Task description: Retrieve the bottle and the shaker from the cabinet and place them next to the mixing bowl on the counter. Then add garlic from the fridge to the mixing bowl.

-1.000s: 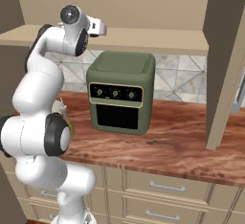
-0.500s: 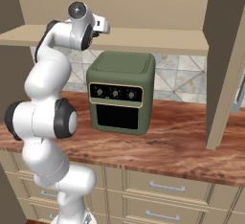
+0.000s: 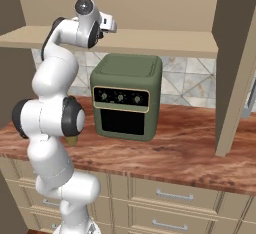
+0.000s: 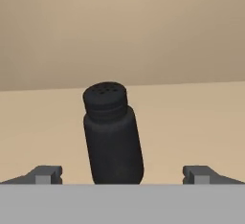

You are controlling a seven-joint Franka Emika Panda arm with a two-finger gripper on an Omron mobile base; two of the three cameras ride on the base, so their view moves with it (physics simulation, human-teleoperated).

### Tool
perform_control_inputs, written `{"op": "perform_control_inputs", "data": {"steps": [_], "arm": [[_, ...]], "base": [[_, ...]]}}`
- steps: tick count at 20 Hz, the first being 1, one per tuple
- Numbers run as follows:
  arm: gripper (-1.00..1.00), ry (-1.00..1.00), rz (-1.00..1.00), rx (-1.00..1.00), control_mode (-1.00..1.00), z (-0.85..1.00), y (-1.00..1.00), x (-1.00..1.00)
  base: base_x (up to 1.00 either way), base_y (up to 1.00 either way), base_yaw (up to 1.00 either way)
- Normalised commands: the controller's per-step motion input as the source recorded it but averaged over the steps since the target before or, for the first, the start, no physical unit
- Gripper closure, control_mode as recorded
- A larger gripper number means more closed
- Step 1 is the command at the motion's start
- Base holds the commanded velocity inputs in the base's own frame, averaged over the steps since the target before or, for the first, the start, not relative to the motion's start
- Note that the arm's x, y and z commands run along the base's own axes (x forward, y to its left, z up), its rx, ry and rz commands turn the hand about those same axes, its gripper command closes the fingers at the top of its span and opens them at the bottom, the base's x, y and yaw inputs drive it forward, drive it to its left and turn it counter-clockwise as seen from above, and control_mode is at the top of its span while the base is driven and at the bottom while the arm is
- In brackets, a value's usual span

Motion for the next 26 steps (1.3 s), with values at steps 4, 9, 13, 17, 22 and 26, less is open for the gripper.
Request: {"op": "perform_control_inputs", "data": {"steps": [4,9,13,17,22,26], "arm": [[-1.00,0.00,0.00,0.00,-1.00,-0.09,0.05,0.14],[-1.00,0.00,0.00,0.00,-1.00,-0.12,0.00,0.29],[-1.00,0.00,0.00,0.00,-1.00,-0.08,0.00,0.31],[-1.00,0.00,0.00,0.00,-1.00,0.00,0.00,0.28],[-1.00,0.00,0.00,0.00,-1.00,0.00,0.00,0.01],[1.00,0.00,0.00,0.00,-1.00,0.00,0.00,0.00]], "base": [[0.00,0.00,0.00],[0.00,0.00,0.00],[0.00,0.00,0.00],[0.00,0.00,0.00],[0.00,0.00,0.00],[0.00,0.00,0.00]]}}
